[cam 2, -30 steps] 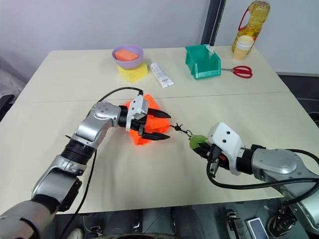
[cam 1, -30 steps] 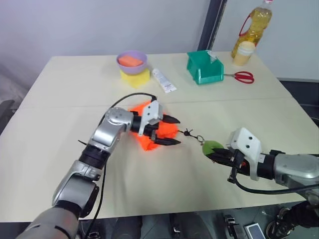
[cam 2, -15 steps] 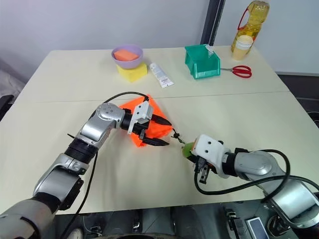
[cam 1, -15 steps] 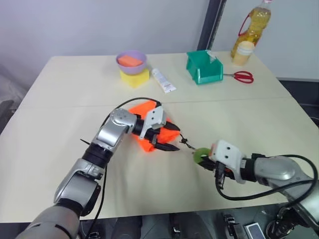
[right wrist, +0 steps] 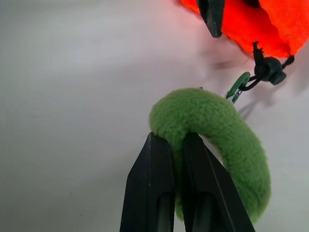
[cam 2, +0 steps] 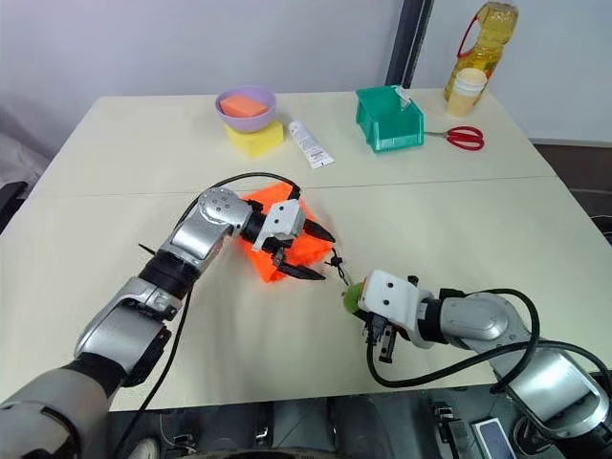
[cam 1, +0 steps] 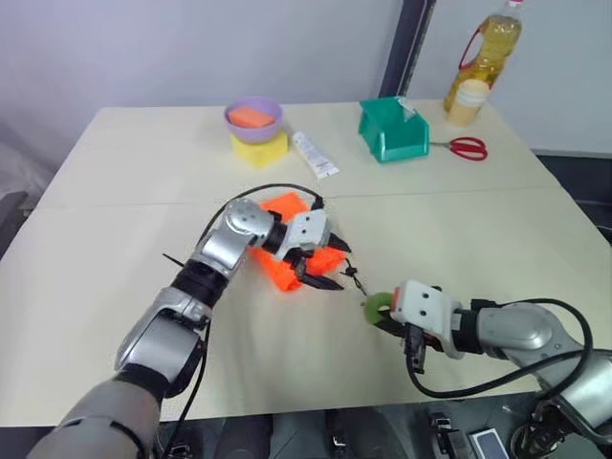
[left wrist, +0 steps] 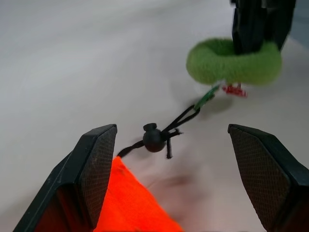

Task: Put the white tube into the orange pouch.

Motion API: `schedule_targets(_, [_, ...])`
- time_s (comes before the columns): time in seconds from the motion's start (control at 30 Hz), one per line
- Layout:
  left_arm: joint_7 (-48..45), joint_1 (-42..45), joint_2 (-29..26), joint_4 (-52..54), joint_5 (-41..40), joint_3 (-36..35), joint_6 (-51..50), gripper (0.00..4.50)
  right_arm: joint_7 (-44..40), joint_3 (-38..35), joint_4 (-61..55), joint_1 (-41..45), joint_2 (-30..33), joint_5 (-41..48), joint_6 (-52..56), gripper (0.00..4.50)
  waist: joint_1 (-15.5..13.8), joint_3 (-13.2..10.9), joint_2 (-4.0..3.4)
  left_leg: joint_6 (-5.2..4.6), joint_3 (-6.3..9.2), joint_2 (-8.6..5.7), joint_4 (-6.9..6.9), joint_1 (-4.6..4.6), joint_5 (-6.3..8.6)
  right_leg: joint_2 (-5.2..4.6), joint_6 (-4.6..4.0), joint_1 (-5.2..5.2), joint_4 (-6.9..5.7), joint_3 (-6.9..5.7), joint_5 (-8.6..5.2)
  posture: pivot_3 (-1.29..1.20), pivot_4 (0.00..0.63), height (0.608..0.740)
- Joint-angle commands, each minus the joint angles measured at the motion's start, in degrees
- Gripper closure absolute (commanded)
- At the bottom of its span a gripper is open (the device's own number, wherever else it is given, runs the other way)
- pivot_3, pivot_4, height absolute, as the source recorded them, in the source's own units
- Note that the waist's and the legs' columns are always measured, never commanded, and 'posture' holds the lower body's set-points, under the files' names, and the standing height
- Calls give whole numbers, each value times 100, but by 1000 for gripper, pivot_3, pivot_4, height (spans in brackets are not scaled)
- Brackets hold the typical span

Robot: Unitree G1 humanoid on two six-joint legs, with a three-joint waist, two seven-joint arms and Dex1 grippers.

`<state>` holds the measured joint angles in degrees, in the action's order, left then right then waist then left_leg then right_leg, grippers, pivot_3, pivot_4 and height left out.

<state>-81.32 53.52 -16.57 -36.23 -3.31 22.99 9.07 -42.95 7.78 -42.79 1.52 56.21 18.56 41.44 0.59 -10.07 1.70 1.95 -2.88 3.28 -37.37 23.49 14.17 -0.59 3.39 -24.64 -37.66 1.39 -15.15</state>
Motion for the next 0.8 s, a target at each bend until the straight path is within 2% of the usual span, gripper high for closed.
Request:
schedule_targets(0.03, [5, 365, 148, -603, 249, 24, 949, 566, 3, -349, -185, -160, 76, -33, -14, 4500, -2, 0, 1, -1, 0, 0, 0, 0, 1, 0, 0, 0, 0, 0, 0, 0, 150, 731])
schedule_targets(0.37, [42, 1037, 686, -2104, 671, 31, 2330, 566, -47, -652, -247, -427, 130, -57, -47, 4500, 6, -1, 2, -7, 1, -3, -4, 2, 4, -1, 2, 0, 0, 1, 1, 0, 150, 731])
schedule_targets(0.67, [-16, 1335, 930, -2846, 968, -37, 2617, 566, 3, -634, -292, -440, 99, -78, -34, 4500, 4, -1, 2, -10, 2, -4, -3, 2, 6, 0, 2, 1, 0, 0, 1, 0, 150, 731])
schedule_targets(0.77, [-58, 1370, 994, -2961, 965, -92, 2558, 1427, 23, -624, -311, -420, 90, -82, -20, 4500, 4, -1, 2, -10, 2, -5, -4, 2, 6, -1, 3, 1, 0, 0, 1, 0, 150, 731])
schedule_targets(0.8, [-71, 1377, 1005, -2985, 964, -105, 2531, 1891, 28, -619, -312, -411, 88, -84, -15, 4500, 5, -1, 2, -10, 2, -5, -4, 2, 6, -1, 3, 1, 0, 1, 1, 0, 150, 731])
